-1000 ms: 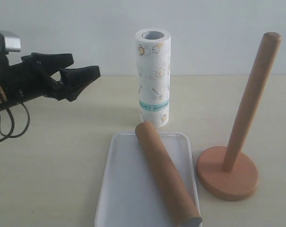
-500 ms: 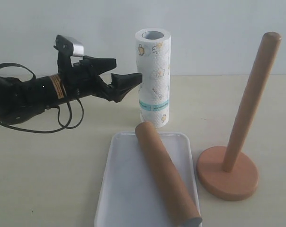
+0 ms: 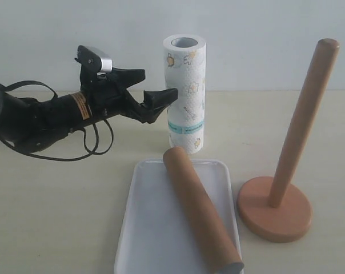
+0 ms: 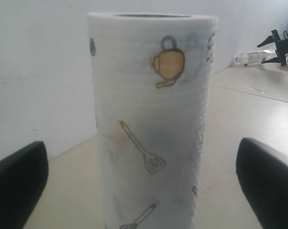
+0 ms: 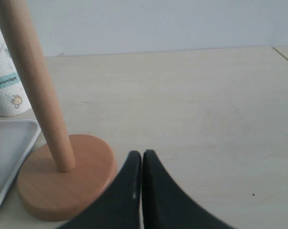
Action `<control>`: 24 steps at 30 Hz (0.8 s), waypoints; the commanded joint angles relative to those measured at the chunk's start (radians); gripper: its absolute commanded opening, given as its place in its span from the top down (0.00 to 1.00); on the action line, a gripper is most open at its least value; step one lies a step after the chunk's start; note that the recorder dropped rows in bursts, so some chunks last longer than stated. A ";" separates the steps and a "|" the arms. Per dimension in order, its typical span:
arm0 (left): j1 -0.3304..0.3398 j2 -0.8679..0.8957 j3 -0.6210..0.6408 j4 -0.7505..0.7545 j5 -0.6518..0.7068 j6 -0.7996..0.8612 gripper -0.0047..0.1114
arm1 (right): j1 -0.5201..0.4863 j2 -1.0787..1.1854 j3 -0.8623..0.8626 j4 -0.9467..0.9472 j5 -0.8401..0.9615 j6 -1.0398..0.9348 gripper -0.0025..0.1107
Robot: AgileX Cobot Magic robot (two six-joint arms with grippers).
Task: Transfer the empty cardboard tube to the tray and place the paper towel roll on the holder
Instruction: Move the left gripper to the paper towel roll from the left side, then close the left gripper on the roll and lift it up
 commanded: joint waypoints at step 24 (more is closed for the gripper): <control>-0.090 0.204 -0.289 -0.044 0.063 -0.095 0.06 | -0.003 -0.005 -0.001 0.001 -0.002 -0.002 0.98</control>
